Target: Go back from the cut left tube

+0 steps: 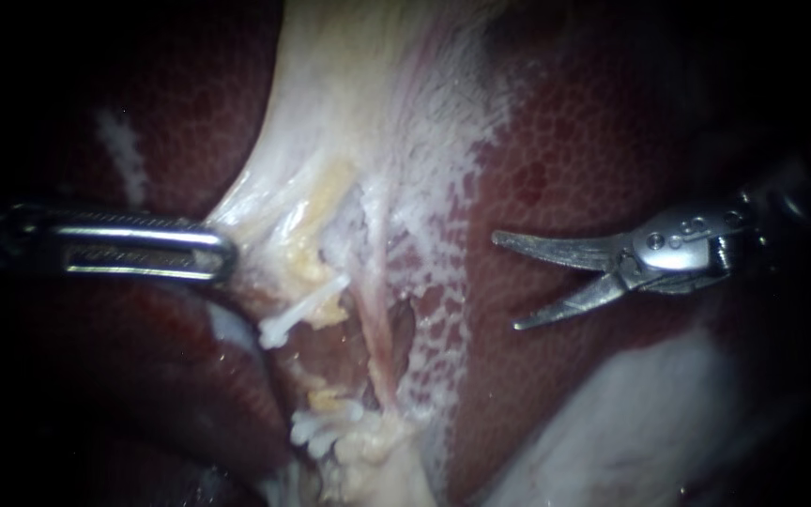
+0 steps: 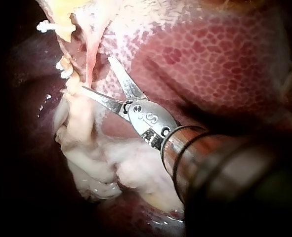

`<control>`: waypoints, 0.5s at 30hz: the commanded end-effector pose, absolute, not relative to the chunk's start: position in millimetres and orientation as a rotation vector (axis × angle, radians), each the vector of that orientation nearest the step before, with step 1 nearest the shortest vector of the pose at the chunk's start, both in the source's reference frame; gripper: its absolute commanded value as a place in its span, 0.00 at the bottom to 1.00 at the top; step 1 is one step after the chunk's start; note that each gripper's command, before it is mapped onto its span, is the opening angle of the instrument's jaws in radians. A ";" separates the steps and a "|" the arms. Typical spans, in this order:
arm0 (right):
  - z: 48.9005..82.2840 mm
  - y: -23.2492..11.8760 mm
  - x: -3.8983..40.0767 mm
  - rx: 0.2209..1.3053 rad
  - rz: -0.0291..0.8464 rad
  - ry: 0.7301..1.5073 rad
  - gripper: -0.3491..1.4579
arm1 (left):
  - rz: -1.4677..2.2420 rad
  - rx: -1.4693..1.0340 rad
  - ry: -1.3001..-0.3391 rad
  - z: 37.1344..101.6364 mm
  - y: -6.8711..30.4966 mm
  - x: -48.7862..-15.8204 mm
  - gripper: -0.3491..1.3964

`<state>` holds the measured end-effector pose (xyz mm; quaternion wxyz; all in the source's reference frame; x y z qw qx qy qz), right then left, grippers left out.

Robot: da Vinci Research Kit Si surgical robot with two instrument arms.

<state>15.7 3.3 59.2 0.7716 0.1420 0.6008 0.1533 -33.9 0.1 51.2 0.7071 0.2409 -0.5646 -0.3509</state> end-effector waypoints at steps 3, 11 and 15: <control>59.3 3.2 15.7 0.307 0.333 1.302 0.99 | -0.778 0.531 -1.254 52.0 0.1 -33.7 0.00; 59.3 3.2 15.6 0.307 0.333 1.302 0.99 | -0.773 0.521 -1.248 54.5 -0.1 -34.3 0.00; 59.4 3.2 15.6 0.307 0.333 1.302 0.99 | -0.779 0.530 -1.238 56.3 -0.7 -35.3 0.00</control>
